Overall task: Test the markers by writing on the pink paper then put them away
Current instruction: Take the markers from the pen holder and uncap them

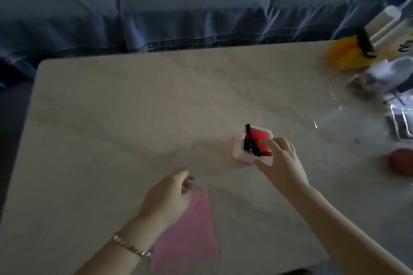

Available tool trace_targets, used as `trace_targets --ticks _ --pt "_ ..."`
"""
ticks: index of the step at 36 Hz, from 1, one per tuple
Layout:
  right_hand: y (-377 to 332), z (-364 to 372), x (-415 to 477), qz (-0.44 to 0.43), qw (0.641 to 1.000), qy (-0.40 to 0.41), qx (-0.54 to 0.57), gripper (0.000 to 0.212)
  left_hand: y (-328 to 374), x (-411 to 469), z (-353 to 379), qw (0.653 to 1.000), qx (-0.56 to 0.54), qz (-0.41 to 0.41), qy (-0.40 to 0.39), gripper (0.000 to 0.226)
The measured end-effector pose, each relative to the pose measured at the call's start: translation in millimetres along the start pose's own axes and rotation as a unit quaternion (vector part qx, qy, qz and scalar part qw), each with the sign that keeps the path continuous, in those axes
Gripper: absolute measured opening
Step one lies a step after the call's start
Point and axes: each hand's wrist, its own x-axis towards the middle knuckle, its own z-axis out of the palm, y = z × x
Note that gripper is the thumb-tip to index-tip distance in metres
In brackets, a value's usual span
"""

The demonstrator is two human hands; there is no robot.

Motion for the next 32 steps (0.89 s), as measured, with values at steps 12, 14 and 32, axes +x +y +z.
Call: trace_targets --ticks 12,14,32 --pt "33.0 40.6 15.2 -0.162 0.951 0.260 -0.024 0.019 -37.2 57.7 32.5 0.989 -0.067 0.105 0.083 0.013" --pt "25.7 37.0 5.9 -0.183 0.937 0.296 0.003 0.021 -30.5 63.1 30.7 0.986 -0.059 0.130 0.082 0.013" --pt "-41.8 140.1 -92.0 -0.450 0.829 0.278 0.180 0.032 -29.6 -19.4 47.9 0.894 -0.434 0.105 -0.016 0.017"
